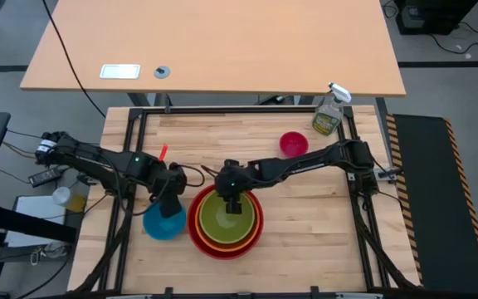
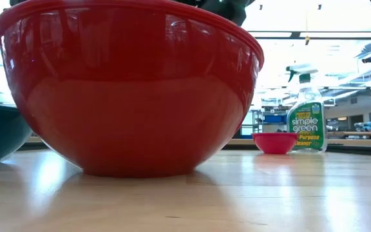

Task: Nest bowls inside each other
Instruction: Stack the green bowl on top of the orange bowl, then stack the blue bowl on top of the green bowl

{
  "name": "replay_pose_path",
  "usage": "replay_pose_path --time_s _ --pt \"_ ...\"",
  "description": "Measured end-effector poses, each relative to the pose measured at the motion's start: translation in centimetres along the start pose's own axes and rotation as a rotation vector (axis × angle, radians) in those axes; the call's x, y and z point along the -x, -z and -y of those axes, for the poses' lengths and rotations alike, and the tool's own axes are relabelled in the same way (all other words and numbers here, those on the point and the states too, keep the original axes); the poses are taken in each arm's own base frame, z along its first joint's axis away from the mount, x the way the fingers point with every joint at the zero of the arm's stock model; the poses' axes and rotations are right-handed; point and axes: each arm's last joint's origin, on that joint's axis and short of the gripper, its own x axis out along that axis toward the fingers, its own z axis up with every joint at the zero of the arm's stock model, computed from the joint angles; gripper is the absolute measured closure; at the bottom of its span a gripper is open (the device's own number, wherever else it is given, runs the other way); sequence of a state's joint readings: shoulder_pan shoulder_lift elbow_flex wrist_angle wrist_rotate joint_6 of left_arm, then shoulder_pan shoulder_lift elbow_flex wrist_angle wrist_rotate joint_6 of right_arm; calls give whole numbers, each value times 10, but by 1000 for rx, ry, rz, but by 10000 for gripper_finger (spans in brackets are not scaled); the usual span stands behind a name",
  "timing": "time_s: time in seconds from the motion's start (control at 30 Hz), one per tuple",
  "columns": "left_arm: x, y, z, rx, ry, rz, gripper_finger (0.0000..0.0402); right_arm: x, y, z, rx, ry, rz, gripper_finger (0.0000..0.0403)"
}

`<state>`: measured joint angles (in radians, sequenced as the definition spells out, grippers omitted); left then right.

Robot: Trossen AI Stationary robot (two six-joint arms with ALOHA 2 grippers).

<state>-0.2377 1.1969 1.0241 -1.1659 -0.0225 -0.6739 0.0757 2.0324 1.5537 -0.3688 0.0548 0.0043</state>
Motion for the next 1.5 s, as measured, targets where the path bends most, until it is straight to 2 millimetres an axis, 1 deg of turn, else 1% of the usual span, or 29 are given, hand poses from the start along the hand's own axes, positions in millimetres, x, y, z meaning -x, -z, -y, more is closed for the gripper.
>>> replay_pose_path --time_s 0.1,0.2,0.27,0.43,0.5,0.7,0.83,0.93,1.1,1.2,1.3,1.37,1.5 --pt "0 4 3 -24 -4 -12 230 -8 4 0 1 6 -24 245" --pt "0 7 3 -40 -18 -32 230 -10 8 0 -2 11 -56 245" --pt "0 8 2 -41 -26 -42 230 -5 6 -2 -3 31 -43 245" --pt "0 9 1 -50 -42 -43 230 20 -10 -5 -28 68 51 245" --pt "0 8 1 -57 -51 -35 230 23 -11 -6 -41 70 57 245" --pt "0 8 0 -76 -79 -12 230 24 -10 -8 -90 53 54 245" --pt "0 7 0 -142 -81 -10 230 24 -7 -10 -142 38 23 245" --pt "0 7 0 -207 -80 -13 230 40 -10 -9 -178 35 24 245" --pt "-2 7 1 -288 -75 -8 230 84 -21 -4 -173 71 83 245" --pt "-18 9 0 -321 -46 -13 230 112 -27 -1 -148 127 141 245" --pt "-38 17 -5 -338 -57 -47 230 137 -31 3 -143 178 194 245" --pt "-49 22 -10 -334 -84 -66 230 149 -31 4 -148 199 209 245" --pt "-61 29 -16 -337 -130 -88 230 165 -31 7 -169 239 232 245"
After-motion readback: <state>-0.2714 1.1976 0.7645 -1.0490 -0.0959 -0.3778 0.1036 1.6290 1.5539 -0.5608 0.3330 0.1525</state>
